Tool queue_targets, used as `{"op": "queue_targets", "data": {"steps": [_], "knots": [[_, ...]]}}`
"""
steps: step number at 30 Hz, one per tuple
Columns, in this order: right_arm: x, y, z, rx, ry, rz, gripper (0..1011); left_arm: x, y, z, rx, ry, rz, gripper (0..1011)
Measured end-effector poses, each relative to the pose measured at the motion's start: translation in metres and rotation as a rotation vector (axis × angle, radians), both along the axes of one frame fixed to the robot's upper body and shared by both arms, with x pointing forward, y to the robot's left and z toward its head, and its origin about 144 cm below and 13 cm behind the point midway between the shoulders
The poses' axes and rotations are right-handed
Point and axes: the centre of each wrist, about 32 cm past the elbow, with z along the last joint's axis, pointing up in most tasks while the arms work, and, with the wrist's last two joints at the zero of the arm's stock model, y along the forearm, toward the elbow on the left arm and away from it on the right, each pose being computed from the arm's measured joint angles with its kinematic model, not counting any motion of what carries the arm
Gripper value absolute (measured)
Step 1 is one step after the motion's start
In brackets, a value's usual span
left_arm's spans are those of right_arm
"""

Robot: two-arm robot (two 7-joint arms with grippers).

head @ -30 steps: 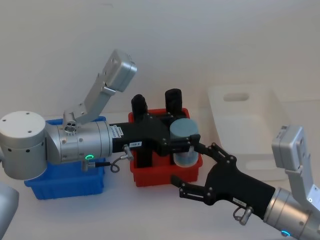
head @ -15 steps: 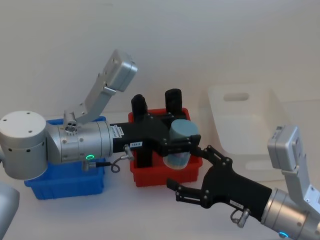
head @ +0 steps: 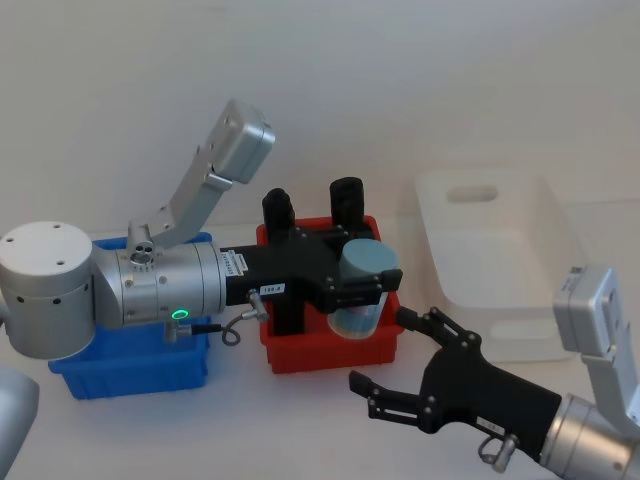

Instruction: Pick the cotton swabs from the blue box and place them into the white box.

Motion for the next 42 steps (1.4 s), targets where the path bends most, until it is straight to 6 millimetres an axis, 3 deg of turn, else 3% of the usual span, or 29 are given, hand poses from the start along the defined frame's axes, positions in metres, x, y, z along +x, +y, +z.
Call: {"op": "queue_targets", "data": {"steps": [17, 42], "knots": [[-0.002, -0.008, -0.006, 0.057, 0.036, -0.110, 1002, 0.000, 0.000, 0.000, 0.000, 0.000, 0.001, 670], [0.015, 0.003, -0.015, 0.147, 0.078, -0.137, 1002, 0.000, 0.000, 0.000, 0.000, -0.001, 0.002, 670]]}}
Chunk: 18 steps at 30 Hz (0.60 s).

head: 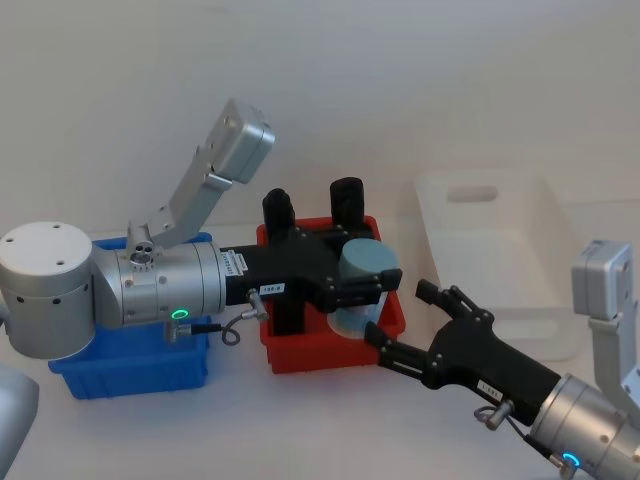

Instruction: Pick the cotton swabs from the blue box and place them into the white box.

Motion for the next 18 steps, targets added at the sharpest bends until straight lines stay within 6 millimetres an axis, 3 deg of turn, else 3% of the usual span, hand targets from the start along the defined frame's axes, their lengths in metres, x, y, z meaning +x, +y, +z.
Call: {"op": "queue_targets", "data": {"steps": [18], "knots": [[0.0004, 0.0063, -0.0034, -0.029, 0.016, 0.023, 1002, 0.0000, 0.0000, 0.0000, 0.000, 0.000, 0.000, 671]]}}
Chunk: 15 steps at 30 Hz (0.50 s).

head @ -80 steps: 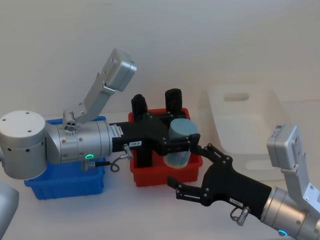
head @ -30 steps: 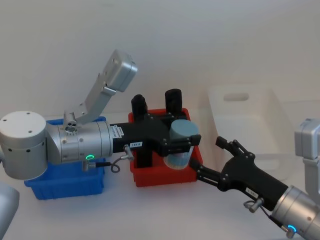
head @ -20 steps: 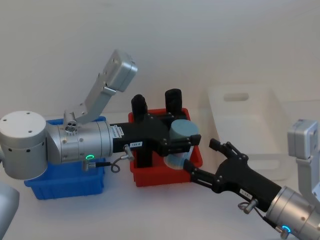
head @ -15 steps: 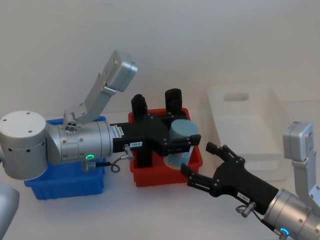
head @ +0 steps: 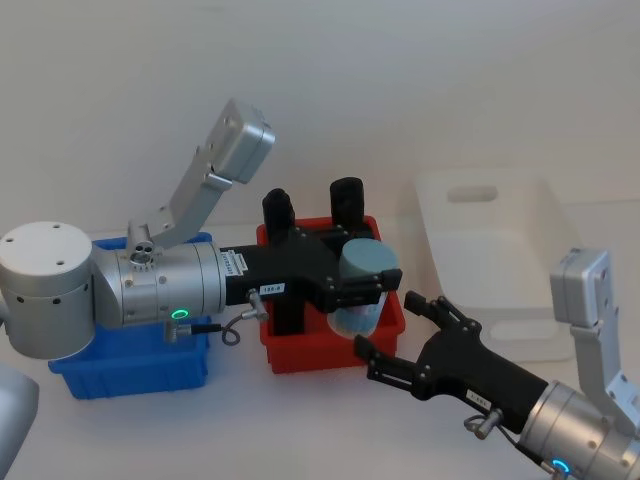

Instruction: Pick the cotton swabs from the blue box and place them into the white box.

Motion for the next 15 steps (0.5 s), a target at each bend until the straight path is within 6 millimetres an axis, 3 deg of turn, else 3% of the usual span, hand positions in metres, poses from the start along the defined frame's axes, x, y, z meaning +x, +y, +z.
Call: {"op": "queue_targets", "data": {"steps": [15], "knots": [[0.012, 0.010, 0.001, 0.032, -0.014, -0.013, 1002, 0.000, 0.000, 0.000, 0.000, 0.000, 0.000, 670]]}}
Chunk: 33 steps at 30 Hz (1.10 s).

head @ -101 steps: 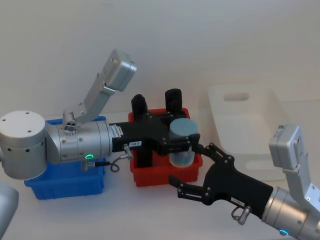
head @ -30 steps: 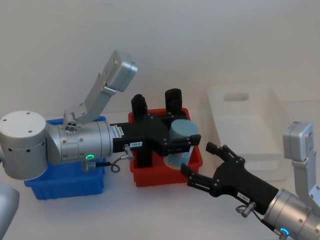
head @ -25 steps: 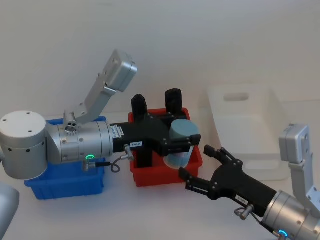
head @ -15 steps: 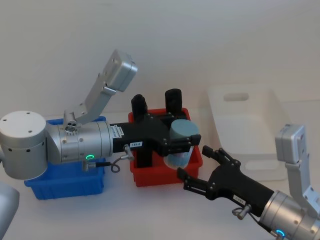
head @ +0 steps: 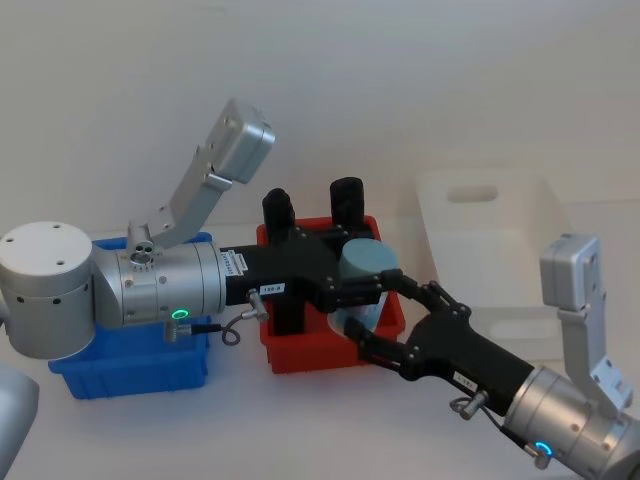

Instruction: Pick the cotton swabs from the blue box and place them into the white box.

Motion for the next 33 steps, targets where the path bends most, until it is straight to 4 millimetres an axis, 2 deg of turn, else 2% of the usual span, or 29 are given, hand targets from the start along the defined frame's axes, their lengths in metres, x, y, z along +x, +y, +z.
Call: {"op": "queue_targets", "data": {"steps": [11, 18, 25, 29, 33], "knots": [[0.010, 0.010, -0.001, 0.013, 0.010, 0.018, 1000, 0.000, 0.000, 0.000, 0.000, 0.000, 0.000, 671], [0.016, 0.017, -0.003, 0.015, 0.020, 0.031, 864, 0.000, 0.000, 0.000, 0.000, 0.000, 0.000, 671], [0.019, 0.022, -0.004, 0.015, 0.024, 0.037, 653, 0.000, 0.000, 0.000, 0.000, 0.000, 0.001, 671], [0.020, 0.024, -0.005, 0.014, 0.025, 0.040, 644, 0.000, 0.000, 0.000, 0.000, 0.000, 0.001, 674], [0.020, 0.026, -0.005, 0.015, 0.025, 0.043, 644, 0.000, 0.000, 0.000, 0.000, 0.000, 0.000, 771]]}}
